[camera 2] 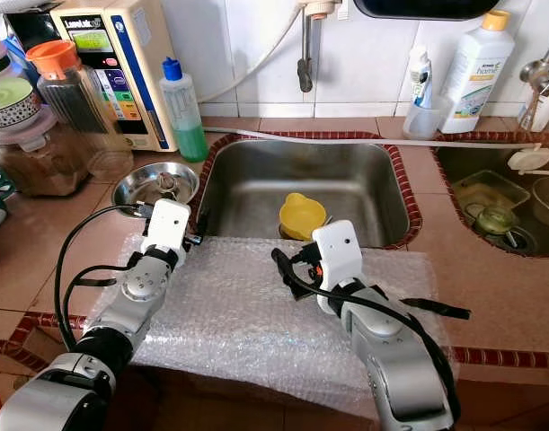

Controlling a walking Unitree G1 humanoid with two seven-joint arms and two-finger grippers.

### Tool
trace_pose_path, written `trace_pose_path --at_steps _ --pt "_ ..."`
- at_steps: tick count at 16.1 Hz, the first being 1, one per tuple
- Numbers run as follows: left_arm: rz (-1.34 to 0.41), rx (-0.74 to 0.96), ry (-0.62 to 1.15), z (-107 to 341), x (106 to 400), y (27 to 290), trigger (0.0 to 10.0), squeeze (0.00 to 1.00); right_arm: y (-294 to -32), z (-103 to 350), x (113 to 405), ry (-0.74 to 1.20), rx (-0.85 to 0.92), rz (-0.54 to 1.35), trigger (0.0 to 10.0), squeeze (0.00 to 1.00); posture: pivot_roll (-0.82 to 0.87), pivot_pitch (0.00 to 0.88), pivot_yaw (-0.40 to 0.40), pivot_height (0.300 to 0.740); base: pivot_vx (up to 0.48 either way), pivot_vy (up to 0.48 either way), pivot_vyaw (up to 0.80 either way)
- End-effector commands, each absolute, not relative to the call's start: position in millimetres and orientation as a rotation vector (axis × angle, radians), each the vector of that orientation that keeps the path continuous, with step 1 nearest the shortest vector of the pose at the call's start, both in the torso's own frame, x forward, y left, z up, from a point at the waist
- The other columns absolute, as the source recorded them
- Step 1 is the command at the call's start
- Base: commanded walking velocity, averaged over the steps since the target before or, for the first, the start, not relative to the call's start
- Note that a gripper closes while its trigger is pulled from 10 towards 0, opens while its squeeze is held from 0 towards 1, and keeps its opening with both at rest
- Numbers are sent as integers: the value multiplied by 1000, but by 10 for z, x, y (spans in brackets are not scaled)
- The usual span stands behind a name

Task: Kitchen organization

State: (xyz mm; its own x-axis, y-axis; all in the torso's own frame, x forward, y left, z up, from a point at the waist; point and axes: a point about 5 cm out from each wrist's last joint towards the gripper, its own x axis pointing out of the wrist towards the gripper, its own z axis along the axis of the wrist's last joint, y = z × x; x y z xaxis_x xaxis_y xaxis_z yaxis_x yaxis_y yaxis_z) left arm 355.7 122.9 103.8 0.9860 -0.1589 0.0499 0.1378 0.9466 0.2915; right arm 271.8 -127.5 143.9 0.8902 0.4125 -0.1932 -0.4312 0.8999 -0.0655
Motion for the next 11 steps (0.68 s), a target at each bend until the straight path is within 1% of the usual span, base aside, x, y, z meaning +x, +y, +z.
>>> trace_pose_path --at_steps 1,11 --pt "-146 289 -73 1042 3566 1265 0 0 -1244 1453 2718 169 -118 457 10000 0 -352 72 93 740 0 0 0" --pt "-159 280 -85 1046 3559 1262 0 0 -1247 1445 2722 167 -126 455 10000 0 -353 72 93 740 0 0 0"
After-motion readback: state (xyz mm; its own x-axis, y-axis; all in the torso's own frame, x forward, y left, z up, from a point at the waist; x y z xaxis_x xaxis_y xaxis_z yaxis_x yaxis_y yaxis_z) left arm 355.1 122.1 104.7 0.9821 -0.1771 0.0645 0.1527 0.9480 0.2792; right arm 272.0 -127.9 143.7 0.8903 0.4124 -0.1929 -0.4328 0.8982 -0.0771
